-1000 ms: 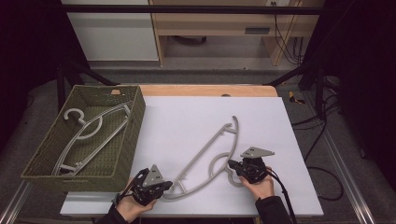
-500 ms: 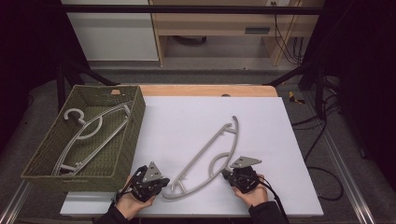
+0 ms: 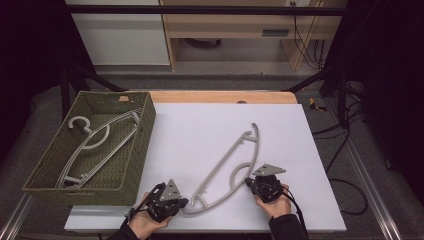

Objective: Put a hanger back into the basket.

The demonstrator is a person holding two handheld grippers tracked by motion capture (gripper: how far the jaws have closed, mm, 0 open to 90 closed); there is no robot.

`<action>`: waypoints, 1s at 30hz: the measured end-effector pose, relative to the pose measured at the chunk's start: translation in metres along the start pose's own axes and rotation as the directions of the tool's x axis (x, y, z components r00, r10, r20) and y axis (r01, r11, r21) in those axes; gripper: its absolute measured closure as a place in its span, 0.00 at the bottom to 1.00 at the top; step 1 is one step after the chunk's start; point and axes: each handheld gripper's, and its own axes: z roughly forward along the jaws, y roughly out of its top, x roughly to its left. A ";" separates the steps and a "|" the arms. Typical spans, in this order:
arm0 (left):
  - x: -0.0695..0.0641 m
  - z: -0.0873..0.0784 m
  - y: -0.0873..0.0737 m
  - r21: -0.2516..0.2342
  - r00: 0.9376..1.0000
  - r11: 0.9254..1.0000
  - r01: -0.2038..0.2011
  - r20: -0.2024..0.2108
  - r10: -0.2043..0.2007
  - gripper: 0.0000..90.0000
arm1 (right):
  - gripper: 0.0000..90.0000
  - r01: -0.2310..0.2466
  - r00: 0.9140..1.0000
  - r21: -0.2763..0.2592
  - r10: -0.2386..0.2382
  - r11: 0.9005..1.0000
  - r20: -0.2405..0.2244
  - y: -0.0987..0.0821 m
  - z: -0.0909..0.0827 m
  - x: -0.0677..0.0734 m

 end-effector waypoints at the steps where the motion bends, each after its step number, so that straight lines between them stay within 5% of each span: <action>1: -0.001 0.000 0.000 0.003 1.000 1.000 -0.008 0.001 0.008 1.00 | 1.00 -0.002 1.000 -0.003 0.002 1.000 -0.001 0.000 0.001 0.000; 6: -0.001 -0.002 0.000 -0.004 1.000 1.000 -0.002 0.018 0.002 1.00 | 1.00 -0.042 0.999 -0.012 0.041 0.999 -0.024 0.005 0.007 -0.003; 20: -0.012 0.001 0.004 -0.030 0.998 0.999 -0.014 0.053 0.015 1.00 | 1.00 -0.038 0.996 -0.048 0.034 0.998 -0.086 0.028 0.038 -0.001; 30: -0.016 0.005 0.008 -0.037 0.999 0.999 -0.013 0.036 0.015 1.00 | 1.00 -0.020 0.994 -0.044 0.015 0.999 -0.110 0.046 0.057 0.005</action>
